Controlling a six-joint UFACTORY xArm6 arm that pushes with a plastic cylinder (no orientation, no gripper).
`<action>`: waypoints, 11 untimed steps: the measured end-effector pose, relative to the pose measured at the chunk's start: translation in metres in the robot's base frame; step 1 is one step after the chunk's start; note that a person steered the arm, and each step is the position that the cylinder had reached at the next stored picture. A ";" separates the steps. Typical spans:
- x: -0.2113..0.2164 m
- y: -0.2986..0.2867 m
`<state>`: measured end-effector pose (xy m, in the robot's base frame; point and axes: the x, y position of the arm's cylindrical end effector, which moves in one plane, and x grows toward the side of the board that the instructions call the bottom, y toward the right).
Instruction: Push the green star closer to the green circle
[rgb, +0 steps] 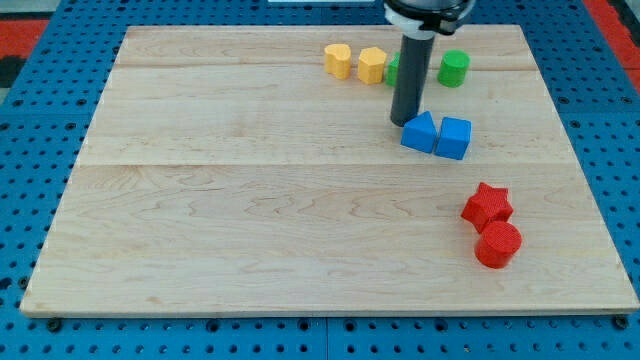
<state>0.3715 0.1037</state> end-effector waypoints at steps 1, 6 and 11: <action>-0.031 -0.014; -0.100 -0.063; -0.106 0.027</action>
